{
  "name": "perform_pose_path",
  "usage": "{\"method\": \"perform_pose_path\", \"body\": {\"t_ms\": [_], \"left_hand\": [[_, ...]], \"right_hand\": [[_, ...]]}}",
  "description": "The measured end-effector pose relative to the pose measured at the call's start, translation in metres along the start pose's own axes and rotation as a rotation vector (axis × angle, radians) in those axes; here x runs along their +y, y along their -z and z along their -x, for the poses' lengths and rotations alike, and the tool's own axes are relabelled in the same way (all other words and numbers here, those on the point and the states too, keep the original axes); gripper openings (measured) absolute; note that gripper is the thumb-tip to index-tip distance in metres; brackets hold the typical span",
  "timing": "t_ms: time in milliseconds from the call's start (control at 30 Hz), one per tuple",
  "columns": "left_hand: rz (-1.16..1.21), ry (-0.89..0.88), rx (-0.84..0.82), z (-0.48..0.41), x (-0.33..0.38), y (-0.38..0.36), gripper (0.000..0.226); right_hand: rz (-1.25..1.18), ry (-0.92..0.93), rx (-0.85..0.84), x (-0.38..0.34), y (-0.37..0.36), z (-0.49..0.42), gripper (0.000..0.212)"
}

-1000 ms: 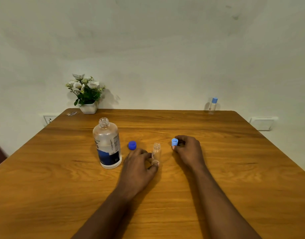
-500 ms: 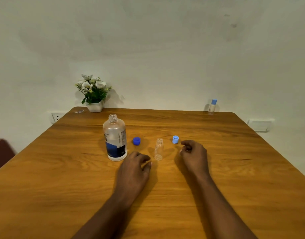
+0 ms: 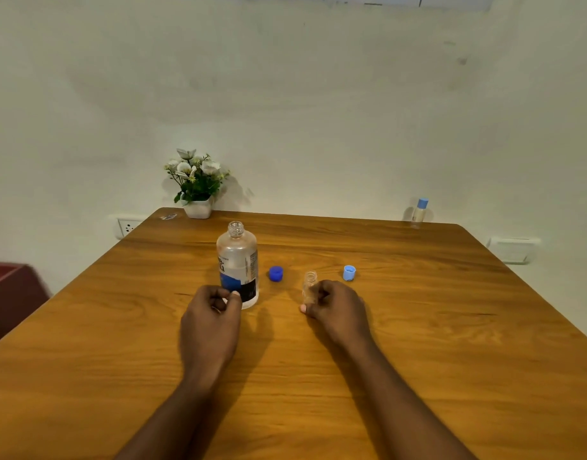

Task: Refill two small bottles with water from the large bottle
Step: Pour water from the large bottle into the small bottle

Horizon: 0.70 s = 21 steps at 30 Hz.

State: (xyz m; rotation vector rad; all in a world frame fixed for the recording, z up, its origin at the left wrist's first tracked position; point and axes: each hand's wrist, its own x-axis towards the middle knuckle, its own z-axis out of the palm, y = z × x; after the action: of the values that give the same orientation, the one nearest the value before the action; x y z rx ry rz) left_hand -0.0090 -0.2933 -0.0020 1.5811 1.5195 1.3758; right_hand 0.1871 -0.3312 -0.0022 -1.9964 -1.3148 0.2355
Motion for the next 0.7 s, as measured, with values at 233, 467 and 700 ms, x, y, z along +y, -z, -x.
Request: {"method": "perform_pose_path", "body": {"t_ms": [233,467,700], "left_hand": [[-0.005,0.024,-0.174,-0.017,-0.009,-0.002,0.077],[-0.073,-0.06,-0.284,-0.027,-0.014,-0.011,0.098],[-0.027,-0.112,-0.28,-0.041,-0.015,-0.016,0.082]], "right_hand": [[-0.118,0.116,-0.031,-0.014,-0.015,-0.009,0.039],[-0.215,0.157,-0.099,-0.017,-0.016,-0.01,0.054],[-0.264,0.14,-0.081,-0.015,-0.014,-0.008,0.048]]}}
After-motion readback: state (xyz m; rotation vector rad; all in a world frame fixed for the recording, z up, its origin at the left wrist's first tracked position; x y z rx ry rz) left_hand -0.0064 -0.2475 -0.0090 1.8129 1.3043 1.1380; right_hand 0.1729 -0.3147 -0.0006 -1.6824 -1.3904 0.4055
